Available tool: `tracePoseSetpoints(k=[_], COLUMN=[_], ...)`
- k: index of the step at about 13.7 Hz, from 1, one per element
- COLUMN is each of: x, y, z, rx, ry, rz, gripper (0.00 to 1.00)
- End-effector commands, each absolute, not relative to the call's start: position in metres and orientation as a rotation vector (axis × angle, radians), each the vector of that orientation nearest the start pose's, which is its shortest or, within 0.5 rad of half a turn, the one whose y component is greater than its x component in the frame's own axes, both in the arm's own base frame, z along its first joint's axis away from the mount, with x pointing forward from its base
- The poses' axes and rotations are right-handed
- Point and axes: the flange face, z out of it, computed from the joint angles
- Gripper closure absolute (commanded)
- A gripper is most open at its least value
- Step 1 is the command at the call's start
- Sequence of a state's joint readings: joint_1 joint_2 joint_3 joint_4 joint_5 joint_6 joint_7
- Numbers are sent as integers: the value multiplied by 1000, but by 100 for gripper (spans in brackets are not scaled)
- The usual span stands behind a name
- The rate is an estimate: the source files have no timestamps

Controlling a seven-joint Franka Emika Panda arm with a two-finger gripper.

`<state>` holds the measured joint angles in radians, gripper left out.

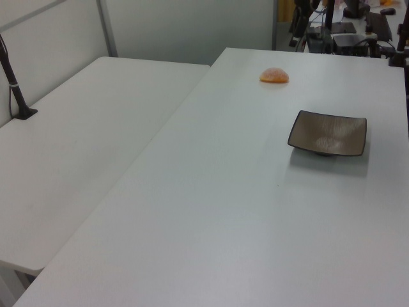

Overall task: Bread is placed on a ceramic plate
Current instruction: 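Move the open gripper over the orange bread roll and lower it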

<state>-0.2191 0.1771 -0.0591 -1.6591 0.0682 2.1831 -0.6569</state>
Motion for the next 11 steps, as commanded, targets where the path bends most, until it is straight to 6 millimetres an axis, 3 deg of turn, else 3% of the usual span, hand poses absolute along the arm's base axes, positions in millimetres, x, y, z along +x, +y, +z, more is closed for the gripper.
tracePoseSetpoints(k=[1,11], x=[645,684], y=[-214,-295], z=[515,421], rx=[-3217,-3310], ry=[-508,-331], rz=[-728,-920], gripper=[0,0])
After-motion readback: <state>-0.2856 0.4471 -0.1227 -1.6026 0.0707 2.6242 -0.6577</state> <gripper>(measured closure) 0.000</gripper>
